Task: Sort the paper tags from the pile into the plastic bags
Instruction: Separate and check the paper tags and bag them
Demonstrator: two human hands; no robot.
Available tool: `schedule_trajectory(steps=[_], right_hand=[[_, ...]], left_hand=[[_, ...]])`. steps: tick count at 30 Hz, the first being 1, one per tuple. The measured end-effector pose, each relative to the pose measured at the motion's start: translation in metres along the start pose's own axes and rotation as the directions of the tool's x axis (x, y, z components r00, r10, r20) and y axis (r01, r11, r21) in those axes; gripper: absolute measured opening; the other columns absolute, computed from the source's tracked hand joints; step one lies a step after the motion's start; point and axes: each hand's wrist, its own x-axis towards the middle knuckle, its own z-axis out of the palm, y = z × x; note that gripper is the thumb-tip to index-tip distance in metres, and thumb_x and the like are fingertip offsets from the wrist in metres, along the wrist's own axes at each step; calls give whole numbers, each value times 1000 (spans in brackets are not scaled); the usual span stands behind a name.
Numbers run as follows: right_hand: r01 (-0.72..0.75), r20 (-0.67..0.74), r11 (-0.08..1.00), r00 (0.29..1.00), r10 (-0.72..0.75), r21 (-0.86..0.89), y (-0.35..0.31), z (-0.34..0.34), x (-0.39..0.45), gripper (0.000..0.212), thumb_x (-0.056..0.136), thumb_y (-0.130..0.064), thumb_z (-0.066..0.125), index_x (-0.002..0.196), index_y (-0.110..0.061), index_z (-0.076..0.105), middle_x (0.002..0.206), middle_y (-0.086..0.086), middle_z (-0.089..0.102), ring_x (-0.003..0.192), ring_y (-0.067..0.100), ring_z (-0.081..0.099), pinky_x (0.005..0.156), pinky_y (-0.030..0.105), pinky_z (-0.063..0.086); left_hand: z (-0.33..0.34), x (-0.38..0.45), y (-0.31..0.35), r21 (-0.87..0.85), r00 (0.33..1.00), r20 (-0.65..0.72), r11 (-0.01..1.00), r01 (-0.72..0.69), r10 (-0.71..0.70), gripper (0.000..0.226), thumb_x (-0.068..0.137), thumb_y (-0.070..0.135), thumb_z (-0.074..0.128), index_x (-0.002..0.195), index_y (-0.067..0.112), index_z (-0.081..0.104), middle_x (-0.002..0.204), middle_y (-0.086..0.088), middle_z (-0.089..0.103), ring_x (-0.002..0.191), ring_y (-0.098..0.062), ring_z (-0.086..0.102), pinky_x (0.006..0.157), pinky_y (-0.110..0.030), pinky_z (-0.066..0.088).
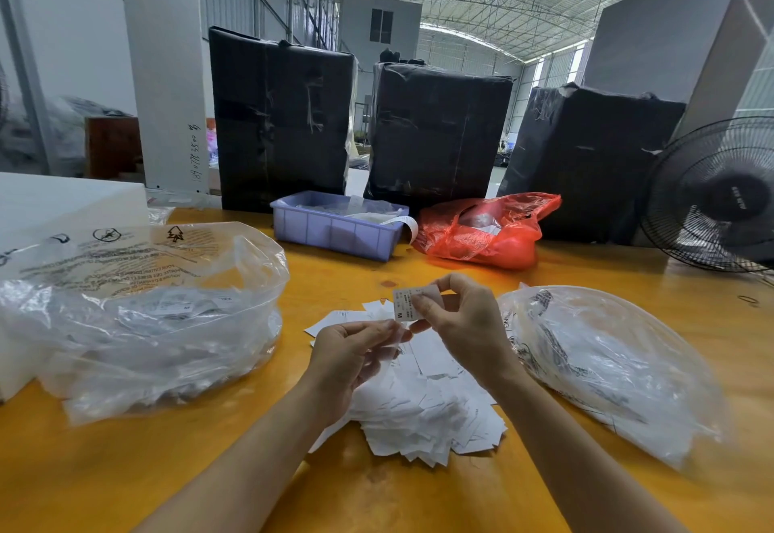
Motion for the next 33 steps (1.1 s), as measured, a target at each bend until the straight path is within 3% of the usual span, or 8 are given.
schedule_trajectory(steps=[8, 13, 18, 23, 26, 29, 33], right_hand=[[16, 7, 1000, 1000, -16, -10, 1, 0, 0, 10, 86, -7, 66, 84, -3, 57, 84, 8, 70, 63, 18, 71, 57, 30, 58], [77, -4, 989, 997, -78, -127, 3, 2, 0, 8, 87, -8, 65, 85, -5, 58, 83, 4, 70, 62, 14, 70, 59, 33, 58], [115, 47, 964, 993, -107, -241, 4, 0, 0, 8, 84, -10, 69, 83, -5, 63, 80, 9, 71, 74, 20, 69, 70, 38, 56], [-13, 137, 990, 990, 33, -140, 2, -4, 1, 11, 81, -8, 72, 77, -5, 63, 66, 7, 66, 50, 11, 59, 51, 20, 46], [-105, 204, 988, 971, 126, -115, 2, -8, 2, 10, 80, -6, 73, 81, 0, 64, 62, 4, 61, 45, 5, 52, 48, 15, 41], [-131, 265, 964, 945, 192, -234, 4, -12, 3, 14, 86, -10, 68, 94, 2, 67, 59, 1, 55, 46, 3, 47, 47, 15, 38], [-171, 430, 932, 850, 304, -320, 4, -10, 2, 21, 97, -13, 52, 112, -4, 62, 73, -8, 51, 57, 6, 45, 49, 16, 38]], left_hand=[[1, -1, 1, 33, 1000, -15, 999, -2, 3, 16, 81, 20, 69, 90, 8, 73, 87, -6, 75, 78, -17, 63, 63, -23, 45], [1, -1, 0, 26, 1000, -16, 1000, -8, 9, 15, 82, 19, 68, 90, 7, 73, 88, -8, 75, 82, -19, 63, 68, -25, 46], [0, -1, -1, 67, 999, -24, 997, -28, 30, 14, 85, 21, 65, 90, 10, 73, 86, -5, 75, 68, -11, 63, 63, -25, 42], [-1, 0, -1, 80, 996, -68, 996, -50, 56, 14, 81, 21, 69, 88, 9, 72, 77, -1, 74, 61, -8, 65, 65, -29, 40], [-1, 0, -1, 75, 996, -68, 996, -47, 53, 16, 79, 20, 70, 88, 7, 72, 74, -3, 72, 61, -9, 64, 65, -28, 42], [-1, -1, -1, 107, 998, -37, 993, -46, 50, 14, 79, 21, 70, 84, 8, 71, 70, -2, 71, 60, -9, 63, 62, -26, 41], [1, -5, -2, 170, 998, 25, 983, -66, 63, 11, 76, 21, 71, 76, 11, 74, 67, -2, 70, 62, -9, 62, 58, -23, 44]])
